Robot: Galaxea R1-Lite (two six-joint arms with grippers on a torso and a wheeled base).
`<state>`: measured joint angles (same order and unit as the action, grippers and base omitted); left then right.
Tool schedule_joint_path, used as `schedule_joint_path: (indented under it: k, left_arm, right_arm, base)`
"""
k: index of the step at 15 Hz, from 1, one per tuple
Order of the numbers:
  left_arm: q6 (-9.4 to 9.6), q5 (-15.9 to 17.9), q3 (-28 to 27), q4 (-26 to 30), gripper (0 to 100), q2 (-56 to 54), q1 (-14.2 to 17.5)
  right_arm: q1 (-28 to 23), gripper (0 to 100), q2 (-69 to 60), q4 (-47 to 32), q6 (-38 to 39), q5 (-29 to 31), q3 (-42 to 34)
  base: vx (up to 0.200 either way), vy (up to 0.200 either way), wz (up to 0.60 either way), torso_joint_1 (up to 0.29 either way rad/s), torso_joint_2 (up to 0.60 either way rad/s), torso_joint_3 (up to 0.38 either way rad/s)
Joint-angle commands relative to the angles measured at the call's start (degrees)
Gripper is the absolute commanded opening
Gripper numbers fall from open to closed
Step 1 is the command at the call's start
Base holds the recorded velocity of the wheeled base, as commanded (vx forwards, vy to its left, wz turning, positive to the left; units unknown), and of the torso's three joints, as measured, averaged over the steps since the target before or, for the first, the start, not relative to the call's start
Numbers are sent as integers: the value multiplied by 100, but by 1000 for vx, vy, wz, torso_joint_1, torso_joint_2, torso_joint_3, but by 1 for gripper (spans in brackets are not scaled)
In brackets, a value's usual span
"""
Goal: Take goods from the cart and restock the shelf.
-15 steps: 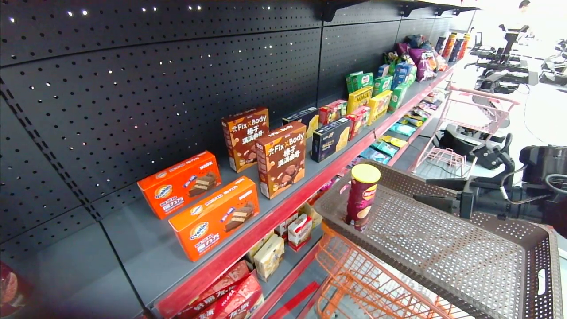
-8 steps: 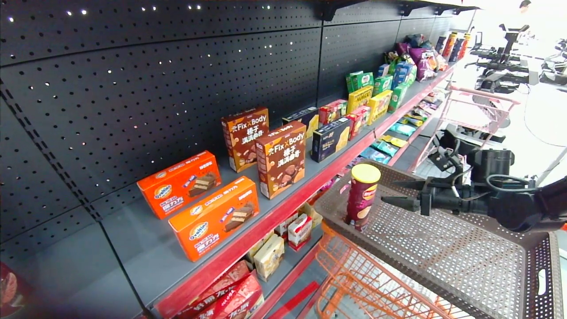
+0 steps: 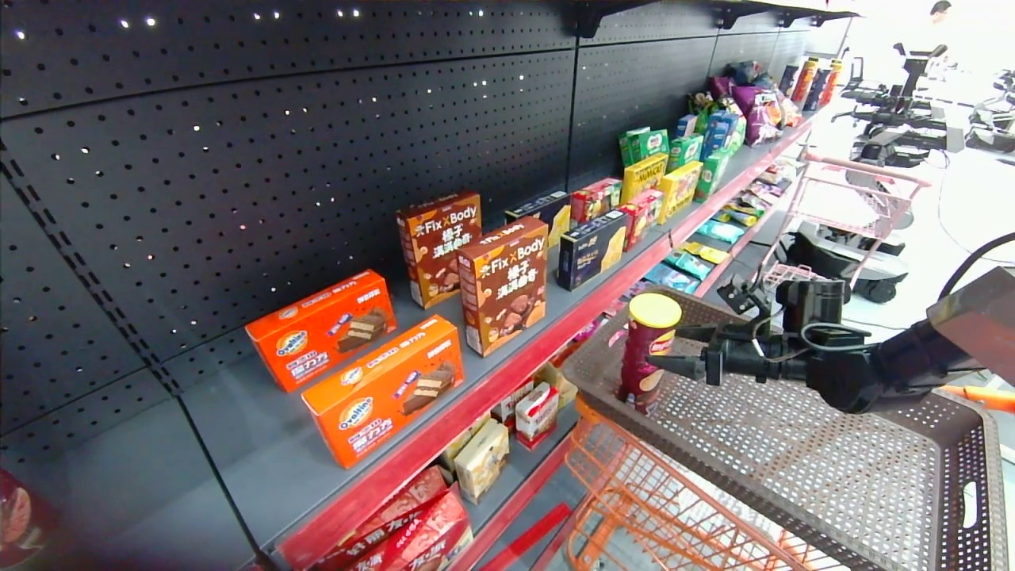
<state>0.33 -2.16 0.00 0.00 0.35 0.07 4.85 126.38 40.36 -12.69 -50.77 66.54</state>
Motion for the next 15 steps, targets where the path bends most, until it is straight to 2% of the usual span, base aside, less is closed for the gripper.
schedule_joint_path:
  k: [1,15]
  left_arm:
    - [2,-4,0,0,100,0,1]
    - [2,5,0,0,100,0,1]
  right_arm:
    - [33,100,203,59,3,-3,96]
    - [271,100,1038,218,144,24,914]
  base:
    - [0,0,0,0,0,0]
    - [0,0,0,0,0,0]
